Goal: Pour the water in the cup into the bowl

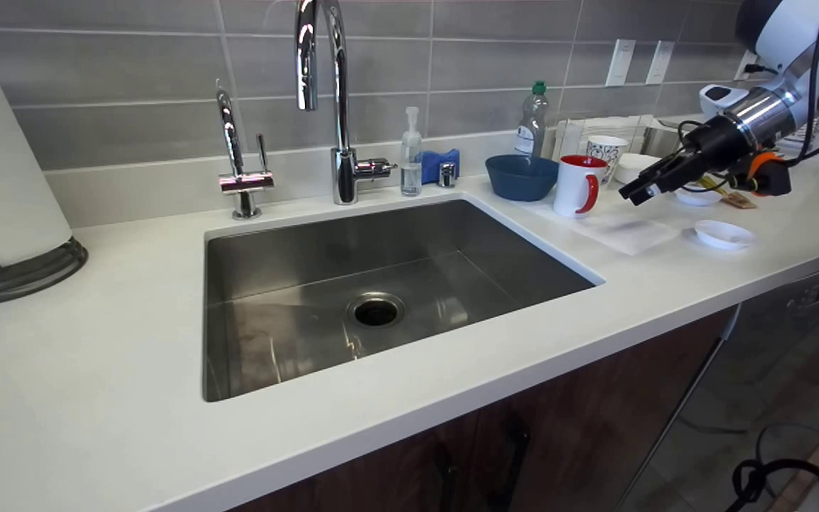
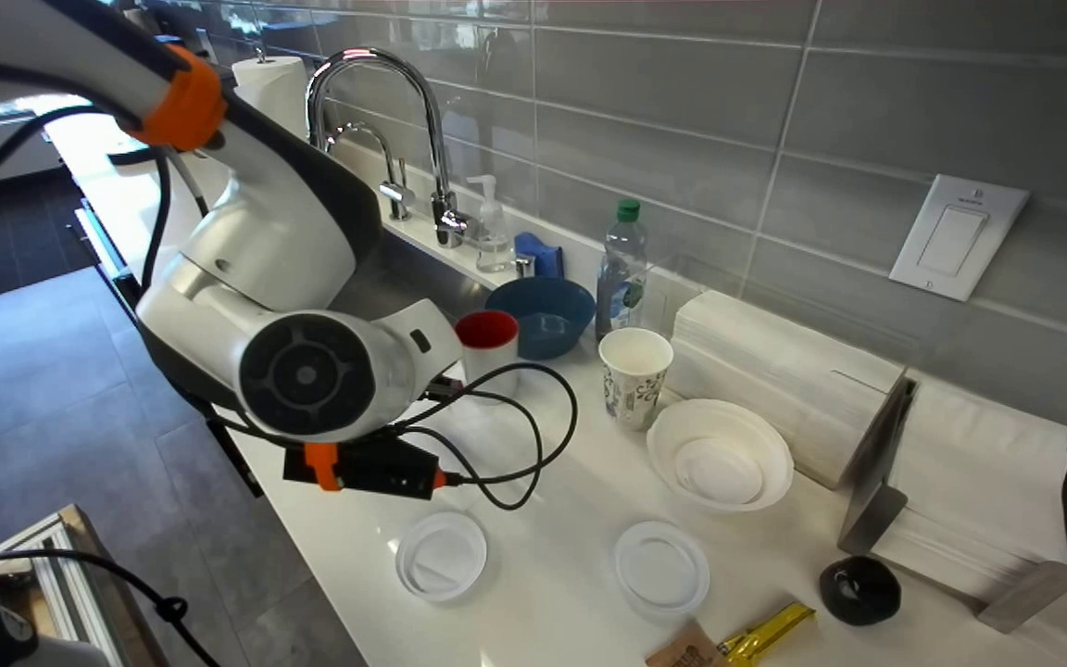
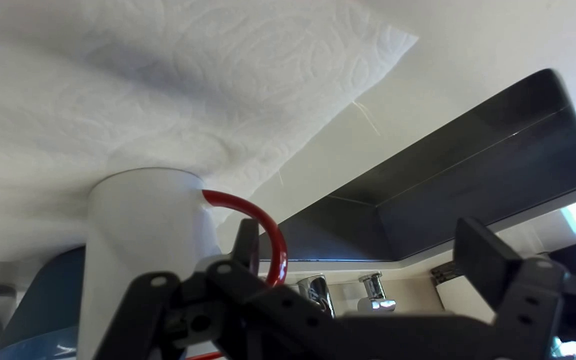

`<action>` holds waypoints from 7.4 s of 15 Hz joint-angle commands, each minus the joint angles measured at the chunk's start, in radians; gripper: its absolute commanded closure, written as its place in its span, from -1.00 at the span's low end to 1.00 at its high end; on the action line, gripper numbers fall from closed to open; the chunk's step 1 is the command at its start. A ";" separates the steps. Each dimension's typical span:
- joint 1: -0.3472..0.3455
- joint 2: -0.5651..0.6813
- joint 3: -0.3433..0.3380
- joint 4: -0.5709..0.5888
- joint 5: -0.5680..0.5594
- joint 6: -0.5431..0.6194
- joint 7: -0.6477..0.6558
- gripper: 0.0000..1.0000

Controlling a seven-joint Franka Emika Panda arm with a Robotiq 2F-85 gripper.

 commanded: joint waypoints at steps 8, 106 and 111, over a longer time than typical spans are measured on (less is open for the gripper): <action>0.037 -0.033 -0.005 0.004 0.038 0.011 -0.023 -1.00; -1.089 0.126 0.748 0.236 -0.276 -0.772 -0.212 0.75; -1.128 0.137 0.783 0.265 -0.290 -0.816 -0.210 0.75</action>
